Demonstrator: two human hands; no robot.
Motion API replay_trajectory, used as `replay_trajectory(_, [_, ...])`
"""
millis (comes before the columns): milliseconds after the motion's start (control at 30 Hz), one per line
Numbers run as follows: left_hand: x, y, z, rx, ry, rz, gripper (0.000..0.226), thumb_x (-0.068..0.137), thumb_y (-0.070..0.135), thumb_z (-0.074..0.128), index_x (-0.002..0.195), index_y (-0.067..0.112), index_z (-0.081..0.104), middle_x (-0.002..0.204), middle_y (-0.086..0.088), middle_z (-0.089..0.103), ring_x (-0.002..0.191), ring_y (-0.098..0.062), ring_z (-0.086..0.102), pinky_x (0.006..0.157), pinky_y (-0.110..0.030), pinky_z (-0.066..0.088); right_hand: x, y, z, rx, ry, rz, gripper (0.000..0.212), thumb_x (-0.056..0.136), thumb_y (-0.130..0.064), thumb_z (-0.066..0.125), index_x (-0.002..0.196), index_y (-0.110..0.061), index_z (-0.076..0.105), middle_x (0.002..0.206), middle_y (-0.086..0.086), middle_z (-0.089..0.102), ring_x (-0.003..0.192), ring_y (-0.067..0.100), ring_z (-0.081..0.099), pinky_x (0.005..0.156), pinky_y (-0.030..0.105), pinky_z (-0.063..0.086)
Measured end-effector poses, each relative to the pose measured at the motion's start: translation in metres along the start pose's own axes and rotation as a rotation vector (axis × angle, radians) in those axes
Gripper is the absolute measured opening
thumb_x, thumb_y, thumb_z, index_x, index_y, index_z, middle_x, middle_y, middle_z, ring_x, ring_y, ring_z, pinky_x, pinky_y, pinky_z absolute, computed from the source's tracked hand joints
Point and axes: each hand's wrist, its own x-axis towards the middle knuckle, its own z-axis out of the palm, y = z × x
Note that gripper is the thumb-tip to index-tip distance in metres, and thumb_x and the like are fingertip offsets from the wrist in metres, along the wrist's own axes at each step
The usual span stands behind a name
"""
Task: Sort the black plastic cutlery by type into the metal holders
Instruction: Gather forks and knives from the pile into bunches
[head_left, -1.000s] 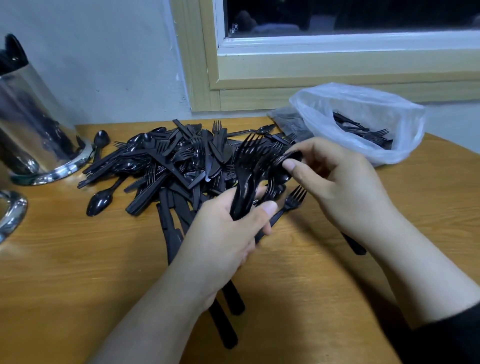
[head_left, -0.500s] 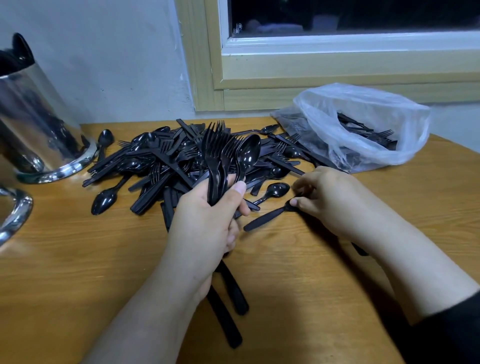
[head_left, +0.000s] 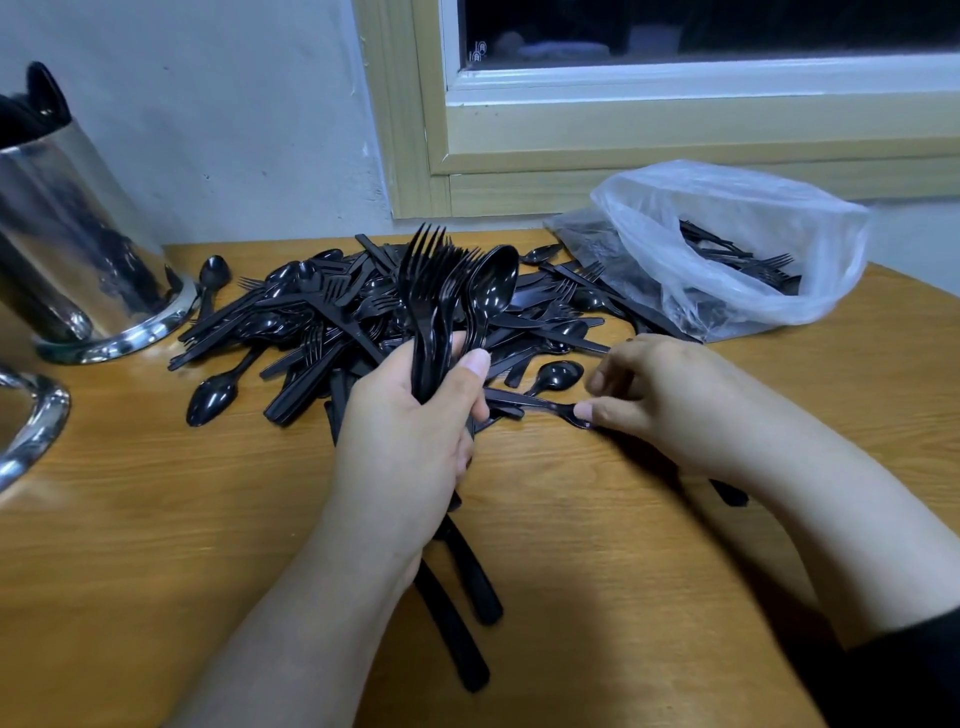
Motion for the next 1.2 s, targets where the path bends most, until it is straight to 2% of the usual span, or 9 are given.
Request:
replay_trajectory(133, [-0.001,0.001,0.0,0.003,0.004,0.004,0.013,0.103,0.024,0.06,0.107,0.028,0.072,0.072,0.0,0.064,0.047,-0.015,0.041,0.042,-0.024,0.036,-0.002,-0.004,-0.002,-0.052,-0.046,0.02,0.022,0.086,-0.045,0.074,0.099,-0.029,0.066,0.098,-0.012,0.063,0.094,0.013,0.06,0.082,0.03,0.047])
replay_trajectory(367, [-0.001,0.005,-0.001,0.041,0.06,0.086,0.018,0.103,0.022,0.06,0.093,0.033,0.07,0.067,0.002,0.062,0.049,-0.015,0.05,0.045,-0.024,0.044,0.001,0.003,-0.002,0.061,-0.02,0.013,0.013,0.085,-0.037,0.077,0.09,-0.03,0.067,0.084,-0.016,0.066,0.078,-0.001,0.058,0.064,0.018,0.041])
replay_trajectory(467, [0.002,0.005,-0.004,0.076,0.115,0.146,0.021,0.102,0.02,0.06,0.092,0.036,0.069,0.065,0.004,0.063,0.059,-0.015,0.065,0.059,-0.032,0.057,0.0,0.006,-0.006,0.136,0.076,-0.089,0.007,0.087,-0.031,0.075,0.087,-0.027,0.07,0.079,-0.021,0.064,0.075,-0.003,0.057,0.064,0.009,0.038])
replay_trajectory(567, [0.003,0.003,-0.008,0.147,0.132,0.16,0.017,0.102,0.022,0.06,0.093,0.036,0.066,0.068,0.003,0.07,0.072,-0.015,0.074,0.073,-0.041,0.063,-0.005,0.002,-0.012,0.257,0.154,-0.314,0.007,0.091,-0.019,0.072,0.091,-0.027,0.071,0.091,-0.013,0.064,0.085,0.005,0.058,0.074,0.01,0.038])
replay_trajectory(700, [-0.004,0.008,-0.004,0.171,-0.038,0.003,0.014,0.101,0.023,0.061,0.091,0.028,0.069,0.072,-0.005,0.069,0.061,-0.021,0.072,0.056,-0.039,0.061,-0.008,-0.008,-0.007,0.345,0.314,-0.492,0.004,0.091,-0.015,0.073,0.094,-0.018,0.072,0.093,-0.006,0.066,0.087,0.013,0.06,0.079,0.016,0.041])
replay_trajectory(833, [-0.009,0.007,0.003,0.111,-0.187,-0.127,0.014,0.101,0.033,0.061,0.095,0.039,0.072,0.075,0.001,0.071,0.045,-0.014,0.05,0.04,-0.026,0.038,-0.007,-0.017,0.002,0.355,0.492,-0.543,0.005,0.092,-0.02,0.07,0.097,-0.018,0.07,0.111,-0.002,0.063,0.108,0.014,0.058,0.091,0.017,0.037])
replay_trajectory(933, [-0.011,0.007,0.001,-0.009,-0.253,-0.235,0.022,0.102,0.036,0.057,0.099,0.019,0.072,0.076,-0.004,0.064,0.045,-0.011,0.039,0.04,-0.022,0.03,-0.007,-0.022,0.008,0.501,0.43,-0.516,0.006,0.096,-0.016,0.066,0.1,-0.021,0.065,0.125,-0.002,0.061,0.12,0.014,0.057,0.096,0.02,0.043])
replay_trajectory(1067, [-0.012,0.01,0.002,-0.094,-0.366,-0.352,0.033,0.105,0.04,0.052,0.099,0.01,0.065,0.074,-0.005,0.06,0.043,-0.008,0.032,0.036,-0.019,0.024,-0.005,-0.025,0.014,0.568,0.406,-0.465,0.009,0.096,-0.016,0.067,0.101,-0.022,0.063,0.106,-0.006,0.063,0.104,0.015,0.061,0.079,0.016,0.046])
replay_trajectory(1200, [-0.013,0.011,0.004,-0.022,-0.38,-0.312,0.031,0.096,0.042,0.062,0.093,0.011,0.061,0.077,-0.005,0.063,0.043,-0.009,0.034,0.037,-0.019,0.026,-0.001,-0.025,0.015,0.501,0.471,-0.413,0.014,0.091,-0.018,0.073,0.103,-0.021,0.068,0.097,-0.01,0.062,0.096,0.007,0.06,0.084,0.011,0.039])
